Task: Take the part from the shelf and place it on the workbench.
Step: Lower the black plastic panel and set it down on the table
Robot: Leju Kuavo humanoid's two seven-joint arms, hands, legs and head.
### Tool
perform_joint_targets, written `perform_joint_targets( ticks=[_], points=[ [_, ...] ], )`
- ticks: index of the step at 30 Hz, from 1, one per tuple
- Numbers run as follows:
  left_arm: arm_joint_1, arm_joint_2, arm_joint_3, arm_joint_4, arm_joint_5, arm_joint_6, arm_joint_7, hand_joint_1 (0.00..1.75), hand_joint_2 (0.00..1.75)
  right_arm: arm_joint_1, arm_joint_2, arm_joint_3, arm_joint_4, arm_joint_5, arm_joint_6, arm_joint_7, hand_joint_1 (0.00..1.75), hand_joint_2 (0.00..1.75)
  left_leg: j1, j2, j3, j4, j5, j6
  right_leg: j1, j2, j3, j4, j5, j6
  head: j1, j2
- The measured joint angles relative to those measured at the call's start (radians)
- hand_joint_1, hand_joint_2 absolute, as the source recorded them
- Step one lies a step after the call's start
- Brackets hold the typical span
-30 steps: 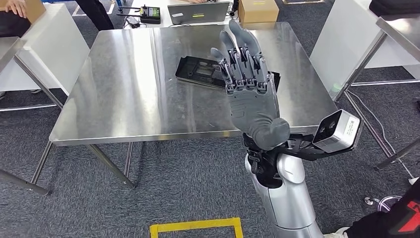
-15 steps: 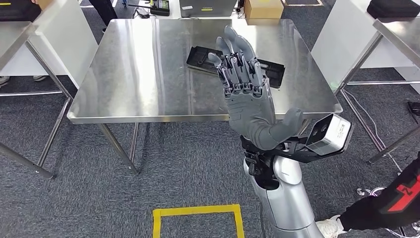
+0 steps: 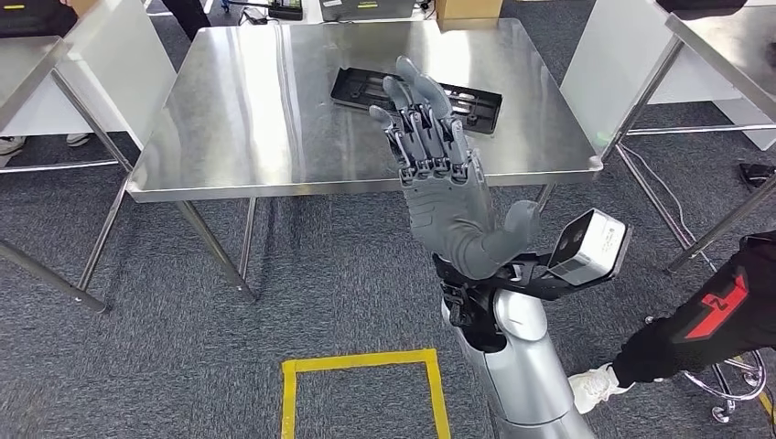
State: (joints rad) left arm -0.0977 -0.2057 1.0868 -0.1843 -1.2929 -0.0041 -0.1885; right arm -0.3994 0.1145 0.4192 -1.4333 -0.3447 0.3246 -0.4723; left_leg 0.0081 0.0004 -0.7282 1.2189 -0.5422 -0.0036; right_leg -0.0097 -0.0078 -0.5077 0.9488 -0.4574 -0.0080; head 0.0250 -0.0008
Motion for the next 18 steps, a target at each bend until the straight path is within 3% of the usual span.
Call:
perform_joint_targets(
  ticks=[1,2,3,4,6,7,8,10,11,13,15,16,17,18],
  points=[
    [0.0,0.0,0.0,0.0,0.001,-0.001,0.0,0.0,0.0,0.0,0.0,0.003,0.004,0.002,0.0,0.0,0.0,0.0,0.005,0.0,-0.002,0.048,-0.008,-0.006,0.0,-0.001,-0.016,0.003,0.011,0.003,0.0,0.0],
    [0.0,0.0,0.0,0.0,0.002,-0.002,0.0,0.0,0.0,0.0,0.001,0.006,0.009,0.003,-0.001,0.0,0.0,0.0,0.01,0.0,0.01,0.064,0.006,-0.011,-0.001,-0.002,-0.033,0.008,0.02,0.007,0.0,0.0],
    [0.0,0.001,0.0,0.0,0.002,-0.003,0.0,0.0,0.0,0.0,0.002,0.009,0.013,0.004,-0.001,0.0,0.0,0.0,0.016,0.0,0.041,0.044,0.032,-0.016,-0.003,-0.002,-0.05,0.015,0.028,0.012,0.0,0.0],
    [-0.001,0.001,0.0,0.0,0.001,-0.004,0.0,0.0,0.0,-0.001,0.003,0.011,0.016,0.005,-0.001,0.0,0.0,0.0,0.022,0.0,0.089,-0.008,0.053,-0.021,-0.005,-0.002,-0.065,0.024,0.035,0.017,0.0,0.0],
    [-0.004,0.0,0.0,0.0,0.001,-0.005,0.0,0.0,0.0,-0.004,0.006,0.014,0.018,0.007,-0.001,-0.001,0.0,0.0,0.027,-0.005,0.188,-0.139,0.047,-0.027,-0.004,-0.002,-0.091,0.042,0.046,0.03,0.0,0.0],
    [-0.005,-0.001,0.0,0.0,0.0,-0.005,0.0,0.0,0.0,-0.006,0.008,0.016,0.019,0.007,-0.001,-0.002,0.0,0.0,0.025,-0.008,0.215,-0.183,0.033,-0.024,-0.003,-0.002,-0.099,0.048,0.052,0.039,0.002,0.0],
    [-0.005,-0.001,0.0,0.001,0.0,-0.005,0.0,0.0,0.0,-0.007,0.009,0.017,0.02,0.008,-0.001,-0.002,0.0,0.0,0.02,-0.012,0.222,-0.203,0.023,-0.017,-0.002,-0.003,-0.105,0.049,0.06,0.048,0.003,0.0],
    [-0.004,0.0,0.0,0.001,0.0,-0.005,0.0,0.0,0.0,-0.007,0.009,0.021,0.025,0.011,-0.002,-0.003,0.0,0.0,0.012,-0.008,0.205,-0.209,0.037,0.01,-0.005,-0.003,-0.116,0.049,0.074,0.066,0.004,0.0],
    [-0.003,0.0,0.0,0.001,0.0,-0.004,0.001,0.0,0.0,-0.007,0.008,0.023,0.027,0.015,-0.004,-0.004,0.0,0.0,0.01,-0.006,0.193,-0.21,0.049,0.025,-0.007,-0.002,-0.128,0.059,0.063,0.068,0.005,0.0],
    [-0.003,0.002,0.0,0.002,-0.003,-0.002,0.001,0.0,0.0,-0.006,0.006,0.027,0.031,0.028,-0.012,-0.008,0.0,0.0,0.007,0.0,0.166,-0.214,0.075,0.047,-0.006,0.0,-0.162,0.133,-0.01,0.055,0.006,0.0],
    [-0.003,0.003,0.0,0.002,-0.007,0.0,0.002,0.0,0.0,-0.003,0.006,0.031,0.034,0.038,-0.018,-0.012,0.0,0.0,0.0,0.002,0.131,-0.213,0.101,0.056,-0.004,0.002,-0.194,0.266,-0.098,0.042,0.006,0.0],
    [-0.003,0.003,0.0,0.002,-0.009,0.0,0.002,0.0,0.0,0.001,0.006,0.032,0.034,0.042,-0.02,-0.013,0.0,0.0,-0.004,0.002,0.114,-0.213,0.114,0.058,-0.003,0.003,-0.197,0.32,-0.118,0.043,0.006,0.0],
    [-0.003,0.003,0.0,0.002,-0.012,0.0,0.002,0.0,0.0,0.006,0.006,0.033,0.035,0.044,-0.021,-0.013,0.0,0.0,-0.008,0.002,0.098,-0.212,0.127,0.06,-0.001,0.004,-0.188,0.349,-0.119,0.047,0.006,0.0],
    [-0.003,0.003,0.0,0.002,-0.013,0.0,0.002,0.0,0.0,0.011,0.006,0.034,0.035,0.046,-0.022,-0.013,0.0,0.0,-0.011,0.002,0.083,-0.212,0.139,0.06,0.002,0.004,-0.16,0.34,-0.103,0.053,0.006,0.0]
  ],
)
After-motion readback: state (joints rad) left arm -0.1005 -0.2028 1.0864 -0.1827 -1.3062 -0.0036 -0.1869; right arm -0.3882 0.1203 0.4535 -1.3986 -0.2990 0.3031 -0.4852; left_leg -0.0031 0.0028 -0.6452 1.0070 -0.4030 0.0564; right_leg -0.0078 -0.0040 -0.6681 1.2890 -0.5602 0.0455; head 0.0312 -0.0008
